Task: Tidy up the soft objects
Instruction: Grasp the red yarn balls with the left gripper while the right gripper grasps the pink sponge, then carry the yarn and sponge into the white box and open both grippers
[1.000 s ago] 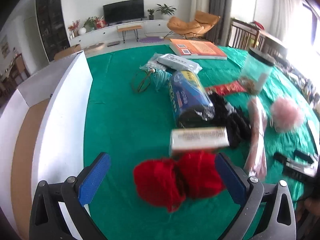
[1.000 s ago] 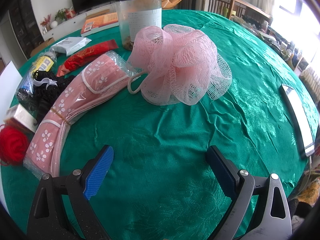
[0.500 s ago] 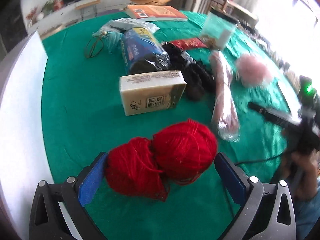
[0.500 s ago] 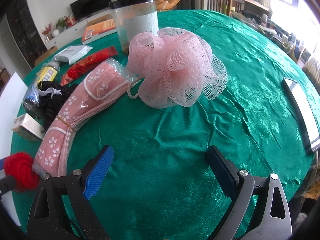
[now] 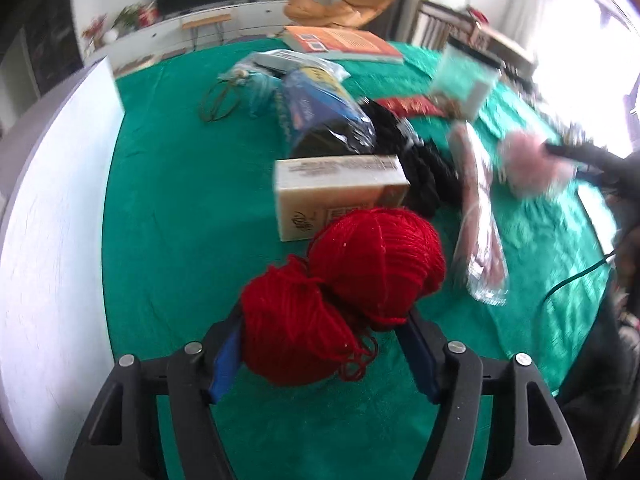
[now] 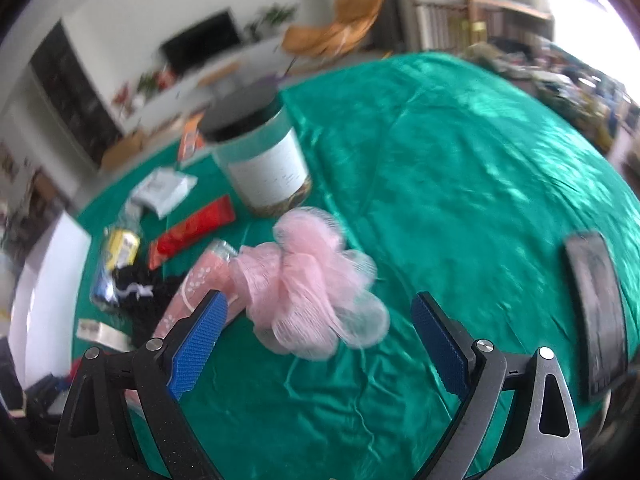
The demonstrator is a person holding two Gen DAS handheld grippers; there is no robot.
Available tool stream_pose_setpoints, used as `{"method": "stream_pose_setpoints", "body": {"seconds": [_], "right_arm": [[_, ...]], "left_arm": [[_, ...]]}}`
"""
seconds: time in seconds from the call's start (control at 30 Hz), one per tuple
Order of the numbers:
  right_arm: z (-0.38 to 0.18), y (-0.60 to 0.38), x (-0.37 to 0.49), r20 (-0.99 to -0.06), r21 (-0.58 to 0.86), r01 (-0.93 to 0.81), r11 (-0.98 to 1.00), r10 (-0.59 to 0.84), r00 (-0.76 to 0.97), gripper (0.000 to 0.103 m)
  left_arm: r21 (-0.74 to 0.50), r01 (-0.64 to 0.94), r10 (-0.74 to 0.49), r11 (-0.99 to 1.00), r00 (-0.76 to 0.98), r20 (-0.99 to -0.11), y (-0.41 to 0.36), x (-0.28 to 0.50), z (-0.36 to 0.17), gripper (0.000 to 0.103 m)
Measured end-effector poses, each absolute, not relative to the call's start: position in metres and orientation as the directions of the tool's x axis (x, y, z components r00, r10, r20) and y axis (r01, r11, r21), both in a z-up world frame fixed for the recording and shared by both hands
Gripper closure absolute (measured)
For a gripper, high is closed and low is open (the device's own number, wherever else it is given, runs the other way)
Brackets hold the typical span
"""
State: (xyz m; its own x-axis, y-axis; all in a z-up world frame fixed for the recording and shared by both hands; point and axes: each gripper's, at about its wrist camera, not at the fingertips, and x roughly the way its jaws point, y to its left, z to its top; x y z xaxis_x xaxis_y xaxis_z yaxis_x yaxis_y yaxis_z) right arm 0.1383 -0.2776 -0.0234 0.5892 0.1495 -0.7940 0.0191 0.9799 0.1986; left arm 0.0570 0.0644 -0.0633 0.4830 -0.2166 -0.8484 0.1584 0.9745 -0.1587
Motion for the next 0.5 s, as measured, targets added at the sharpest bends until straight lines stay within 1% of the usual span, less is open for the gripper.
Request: {"method": "stream_pose_setpoints", "body": {"seconds": [0.03, 0.1, 0.13, 0.17, 0.23, 0.3, 0.4, 0.5], "right_arm": [[-0.03, -0.271, 0.151, -0.81, 0.175, -0.009, 0.985, 0.149, 0.567, 0.009], [-0.046, -0.262, 0.164, -0.834, 0.135, -0.055, 0.989, 0.144, 0.532, 0.013], [-0.054, -0.259, 0.169, -0.85, 0.114, -0.056, 0.992, 0.126, 0.511, 0.045], [-0.058, -0.261, 0.169, -0.859, 0.112, -0.042, 0.993, 0.118, 0.499, 0.081], [-0.051, -0.271, 0.16, -0.846, 0.147, 0.009, 0.989, 0.121, 0.519, 0.08], [-0.032, -0.274, 0.145, -0.819, 0.151, 0.0, 0.988, 0.126, 0.56, 0.08], [0.015, -0.252, 0.122, -0.763, 0.153, -0.093, 0.984, 0.178, 0.621, 0.08], [0.06, -0.206, 0.1, -0.711, 0.195, -0.243, 0.95, 0.308, 0.632, 0.08]], "left_arm": [[-0.189, 0.147, -0.238, 0.971, 0.486, -0.841, 0.068, 0.055, -0.061, 0.036], [-0.245, 0.134, -0.279, 0.96, 0.496, -0.822, 0.074, 0.05, -0.054, 0.036], [-0.266, 0.133, -0.296, 0.955, 0.504, -0.811, 0.077, 0.046, -0.048, 0.036], [-0.28, 0.136, -0.309, 0.95, 0.517, -0.799, 0.078, 0.044, -0.042, 0.036], [-0.302, 0.14, -0.328, 0.943, 0.546, -0.771, 0.083, 0.037, -0.025, 0.036], [-0.331, 0.136, -0.346, 0.934, 0.573, -0.743, 0.09, 0.036, -0.009, 0.036], [-0.363, 0.11, -0.346, 0.925, 0.635, -0.691, 0.113, 0.028, 0.022, 0.035], [-0.347, 0.052, -0.282, 0.937, 0.698, -0.658, 0.151, 0.013, 0.05, 0.035]]}}
